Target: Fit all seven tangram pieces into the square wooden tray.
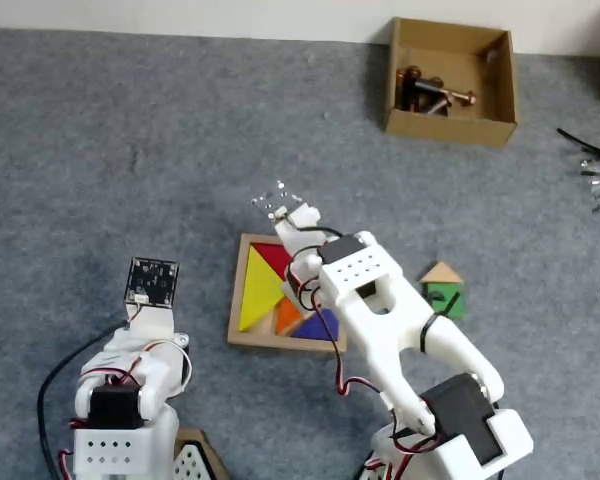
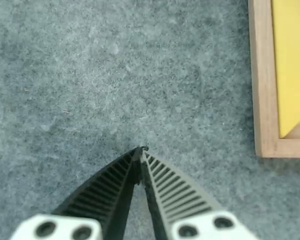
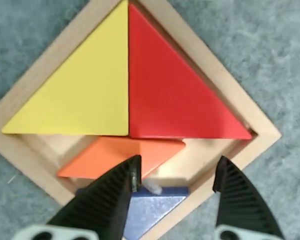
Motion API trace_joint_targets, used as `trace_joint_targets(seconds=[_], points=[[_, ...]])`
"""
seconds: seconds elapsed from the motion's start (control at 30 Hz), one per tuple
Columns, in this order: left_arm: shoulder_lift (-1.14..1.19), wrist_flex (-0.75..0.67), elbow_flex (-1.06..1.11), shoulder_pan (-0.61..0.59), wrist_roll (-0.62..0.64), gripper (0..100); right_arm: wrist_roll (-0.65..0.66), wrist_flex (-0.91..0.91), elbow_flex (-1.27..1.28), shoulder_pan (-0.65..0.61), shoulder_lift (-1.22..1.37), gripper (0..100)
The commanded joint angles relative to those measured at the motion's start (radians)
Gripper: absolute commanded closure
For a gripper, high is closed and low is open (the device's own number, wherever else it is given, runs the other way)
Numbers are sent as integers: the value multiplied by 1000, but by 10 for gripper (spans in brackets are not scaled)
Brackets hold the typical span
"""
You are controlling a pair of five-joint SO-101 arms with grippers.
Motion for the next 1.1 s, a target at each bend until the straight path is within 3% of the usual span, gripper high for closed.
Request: trace_joint_targets(seconds=[0.0, 0.73, 1.07], points=[[-10, 3, 18, 12, 2, 995, 14, 12, -4, 15, -16, 771], [-10, 3, 18, 12, 2, 995, 14, 104, -62, 35, -41, 771], [-10, 3, 18, 12, 2, 995, 14, -24, -5, 116, -44, 771]])
